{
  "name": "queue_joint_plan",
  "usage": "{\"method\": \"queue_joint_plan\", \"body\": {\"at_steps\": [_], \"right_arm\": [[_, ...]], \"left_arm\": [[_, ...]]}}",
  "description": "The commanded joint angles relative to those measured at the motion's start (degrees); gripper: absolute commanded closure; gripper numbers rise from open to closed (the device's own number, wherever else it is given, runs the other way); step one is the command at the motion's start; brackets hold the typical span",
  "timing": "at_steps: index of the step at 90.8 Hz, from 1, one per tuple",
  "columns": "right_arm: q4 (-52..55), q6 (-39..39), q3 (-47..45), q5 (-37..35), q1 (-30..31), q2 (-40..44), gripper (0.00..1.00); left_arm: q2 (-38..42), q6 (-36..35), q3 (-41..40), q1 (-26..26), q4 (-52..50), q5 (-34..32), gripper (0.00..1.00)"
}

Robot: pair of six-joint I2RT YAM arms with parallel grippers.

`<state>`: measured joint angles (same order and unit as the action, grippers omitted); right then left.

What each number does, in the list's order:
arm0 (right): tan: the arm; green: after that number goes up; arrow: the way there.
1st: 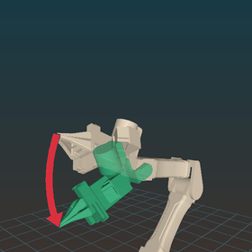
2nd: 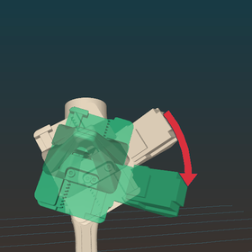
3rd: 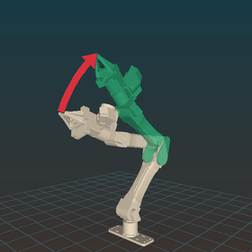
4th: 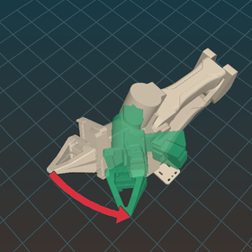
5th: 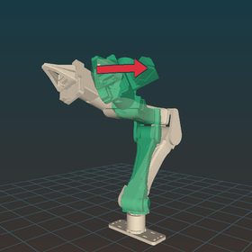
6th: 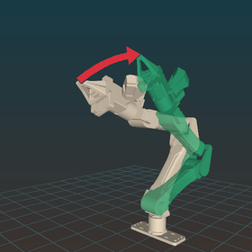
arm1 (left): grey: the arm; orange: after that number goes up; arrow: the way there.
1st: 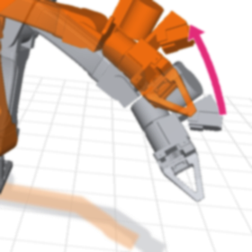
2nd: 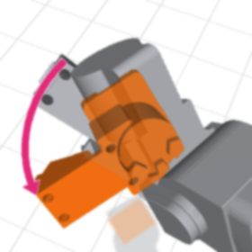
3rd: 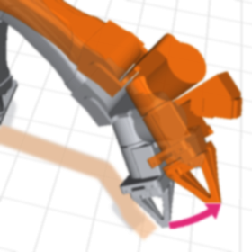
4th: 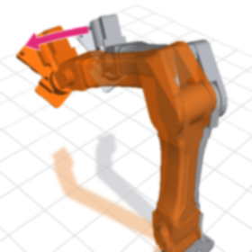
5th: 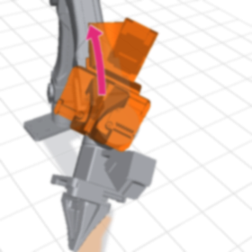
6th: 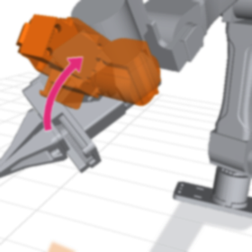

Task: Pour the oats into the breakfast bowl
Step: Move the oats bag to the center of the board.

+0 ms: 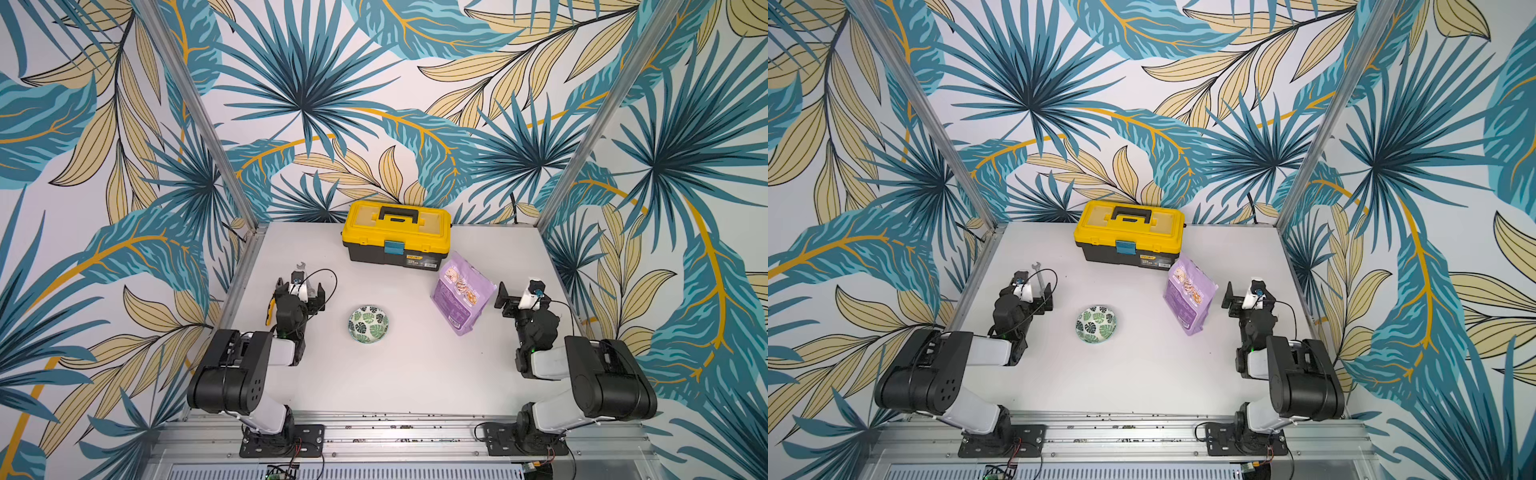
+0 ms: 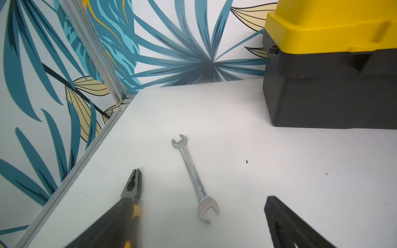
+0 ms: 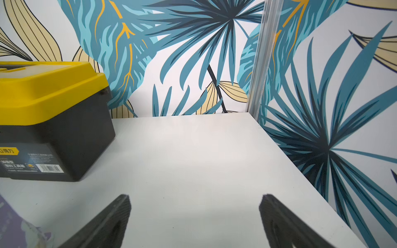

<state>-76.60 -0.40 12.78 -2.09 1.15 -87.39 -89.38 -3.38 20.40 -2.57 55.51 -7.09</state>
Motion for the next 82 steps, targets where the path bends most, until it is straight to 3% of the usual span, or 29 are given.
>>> {"method": "queue_joint_plan", "body": {"at_steps": [1,45,51,57,66,74,82], "right_arm": [[-0.19,0.4,-0.12,0.43,-0.2,0.15,0.01],[1.06,-0.14,-0.34,-0.51,-0.18,2.81,0.01],[13.16,-1.8,2.65,-2.61,-0.18,9.84,0.01],[32.92,-4.47,9.1,-3.93,-0.2,17.59,0.01],[52.88,-7.95,17.93,-0.53,-0.11,25.75,0.01],[70.09,-12.21,27.02,1.74,-0.04,30.25,0.01],[83.65,-13.46,36.86,8.82,0.06,30.19,0.01]], "left_arm": [[-0.02,0.35,0.26,0.22,0.92,-0.47,0.0],[1.04,0.1,-0.58,0.2,2.25,0.39,0.0],[5.43,-0.5,-2.5,-0.16,1.74,1.58,0.0],[12.55,0.77,-2.4,-0.5,-6.44,-0.83,0.0],[24.42,11.61,4.26,-0.55,-32.15,-3.74,0.0],[29.41,20.03,11.37,-0.72,-49.18,-1.09,0.0],[32.0,28.48,15.14,-1.22,-58.58,5.36,0.0]]}}
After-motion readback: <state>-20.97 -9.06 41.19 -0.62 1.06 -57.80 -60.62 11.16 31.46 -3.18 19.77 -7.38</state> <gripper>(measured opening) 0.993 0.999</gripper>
